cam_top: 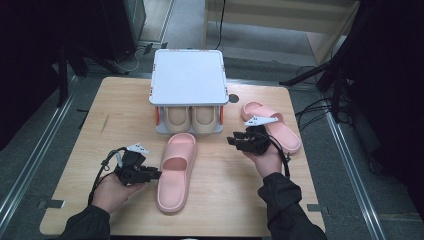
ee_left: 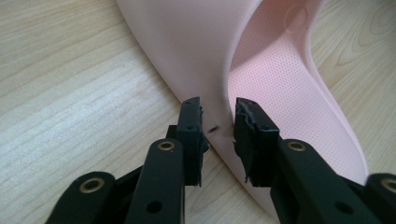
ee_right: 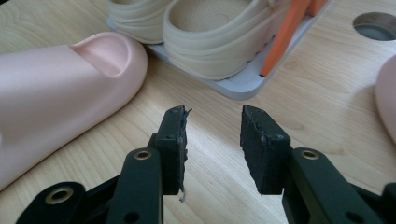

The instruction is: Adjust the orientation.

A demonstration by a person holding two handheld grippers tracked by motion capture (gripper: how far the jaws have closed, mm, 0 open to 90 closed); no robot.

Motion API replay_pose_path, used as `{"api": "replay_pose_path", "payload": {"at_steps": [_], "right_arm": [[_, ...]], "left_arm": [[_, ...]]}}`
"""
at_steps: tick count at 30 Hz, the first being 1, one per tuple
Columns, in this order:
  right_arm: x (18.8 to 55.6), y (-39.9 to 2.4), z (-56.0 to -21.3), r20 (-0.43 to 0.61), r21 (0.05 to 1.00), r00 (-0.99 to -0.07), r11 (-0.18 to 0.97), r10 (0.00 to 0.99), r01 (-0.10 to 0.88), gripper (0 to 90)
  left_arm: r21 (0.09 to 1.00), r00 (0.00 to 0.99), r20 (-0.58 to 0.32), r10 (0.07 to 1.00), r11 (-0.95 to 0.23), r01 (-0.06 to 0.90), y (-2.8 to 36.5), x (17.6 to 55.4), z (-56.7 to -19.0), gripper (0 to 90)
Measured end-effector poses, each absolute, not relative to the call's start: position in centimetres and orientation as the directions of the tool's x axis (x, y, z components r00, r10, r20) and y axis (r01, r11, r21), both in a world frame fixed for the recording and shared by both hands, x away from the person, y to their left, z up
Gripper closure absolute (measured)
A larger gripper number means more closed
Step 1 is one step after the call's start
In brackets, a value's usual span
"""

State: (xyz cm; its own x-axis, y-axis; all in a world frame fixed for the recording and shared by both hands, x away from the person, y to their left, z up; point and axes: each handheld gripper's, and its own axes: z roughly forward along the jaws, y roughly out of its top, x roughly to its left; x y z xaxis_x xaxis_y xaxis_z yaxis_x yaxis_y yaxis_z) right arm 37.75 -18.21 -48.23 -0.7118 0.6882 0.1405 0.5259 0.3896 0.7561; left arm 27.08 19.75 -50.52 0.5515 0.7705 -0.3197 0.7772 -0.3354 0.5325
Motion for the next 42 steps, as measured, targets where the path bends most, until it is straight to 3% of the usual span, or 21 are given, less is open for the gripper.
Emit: {"api": "replay_pose_path", "payload": {"at_steps": [11,19,25,42], "right_arm": [[38.6,-21.5,-47.5,0.130,0.775,-0.649,0.332,0.749,0.538,61.2],[39.6,-25.6,-47.3,0.142,0.780,-0.569,0.263,0.810,0.568,61.1],[40.3,-27.9,-47.8,0.148,0.764,-0.515,0.233,0.844,0.601,59.4],[43.6,-29.1,-50.3,0.145,0.717,-0.495,0.253,0.857,0.649,57.1]], "left_arm": [[0.618,0.528,-0.335,0.781,-0.240,0.748,22.3,27.3,-48.9,54.8],[0.622,0.521,-0.326,0.789,-0.236,0.747,23.1,27.8,-48.8,45.8],[0.638,0.547,-0.317,0.775,-0.253,0.728,23.1,27.7,-48.6,44.7],[0.639,0.540,-0.337,0.771,-0.235,0.733,23.9,27.8,-48.7,41.0]]}}
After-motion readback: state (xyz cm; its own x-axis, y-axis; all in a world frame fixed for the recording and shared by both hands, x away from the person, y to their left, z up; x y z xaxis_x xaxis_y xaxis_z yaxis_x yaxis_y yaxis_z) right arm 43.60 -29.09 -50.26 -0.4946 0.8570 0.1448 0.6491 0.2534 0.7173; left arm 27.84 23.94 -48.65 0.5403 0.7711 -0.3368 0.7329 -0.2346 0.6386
